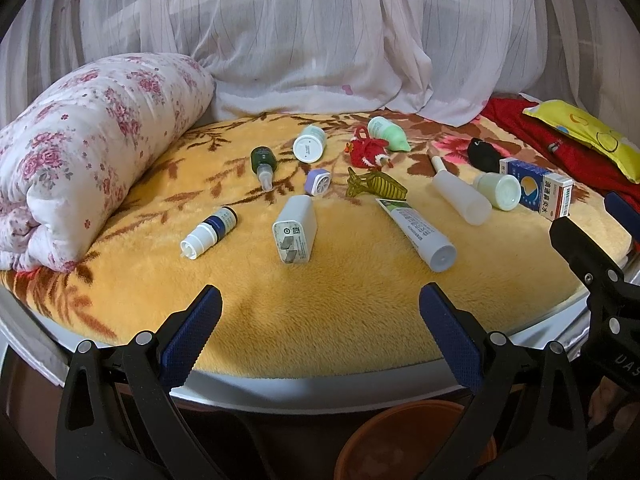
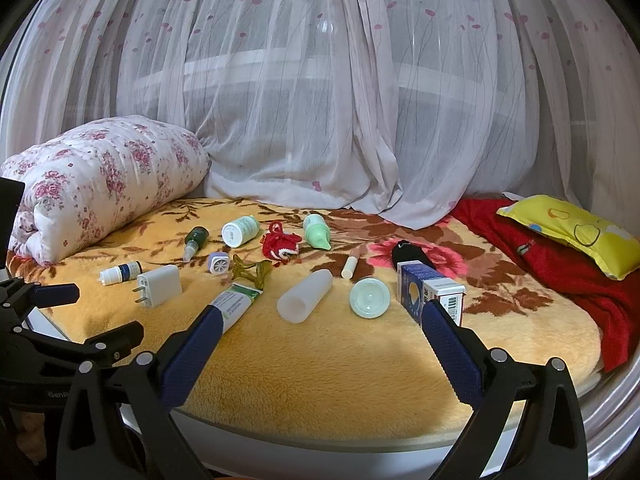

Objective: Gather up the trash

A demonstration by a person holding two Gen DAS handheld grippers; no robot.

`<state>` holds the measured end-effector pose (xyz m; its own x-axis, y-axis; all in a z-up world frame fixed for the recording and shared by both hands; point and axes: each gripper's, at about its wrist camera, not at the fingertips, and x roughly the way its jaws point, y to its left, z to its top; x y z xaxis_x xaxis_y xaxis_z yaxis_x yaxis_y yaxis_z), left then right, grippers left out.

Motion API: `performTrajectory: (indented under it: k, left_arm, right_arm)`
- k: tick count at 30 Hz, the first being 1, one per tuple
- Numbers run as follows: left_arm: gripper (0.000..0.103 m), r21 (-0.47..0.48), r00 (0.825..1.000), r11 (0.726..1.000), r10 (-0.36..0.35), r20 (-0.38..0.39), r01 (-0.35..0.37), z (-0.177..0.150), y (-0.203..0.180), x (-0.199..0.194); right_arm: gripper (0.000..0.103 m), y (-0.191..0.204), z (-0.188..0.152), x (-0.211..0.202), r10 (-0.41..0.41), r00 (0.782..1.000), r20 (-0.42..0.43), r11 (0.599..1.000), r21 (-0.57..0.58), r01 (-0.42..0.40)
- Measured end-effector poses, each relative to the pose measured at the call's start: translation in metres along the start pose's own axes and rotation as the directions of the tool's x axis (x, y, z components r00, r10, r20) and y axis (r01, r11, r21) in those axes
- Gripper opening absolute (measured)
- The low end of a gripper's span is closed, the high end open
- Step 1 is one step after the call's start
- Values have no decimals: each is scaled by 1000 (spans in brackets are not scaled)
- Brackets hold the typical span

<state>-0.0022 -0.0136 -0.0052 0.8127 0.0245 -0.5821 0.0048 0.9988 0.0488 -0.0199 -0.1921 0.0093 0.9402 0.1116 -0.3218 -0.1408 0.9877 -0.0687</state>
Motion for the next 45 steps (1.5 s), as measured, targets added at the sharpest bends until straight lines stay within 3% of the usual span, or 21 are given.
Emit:
performTrajectory:
  k: [45]
  left_arm:
    - [96, 9, 1000, 1000, -3, -11, 3, -8, -3, 1]
  right_arm:
    - [98, -1, -2, 0, 2, 1000, -6, 1000, 5, -2]
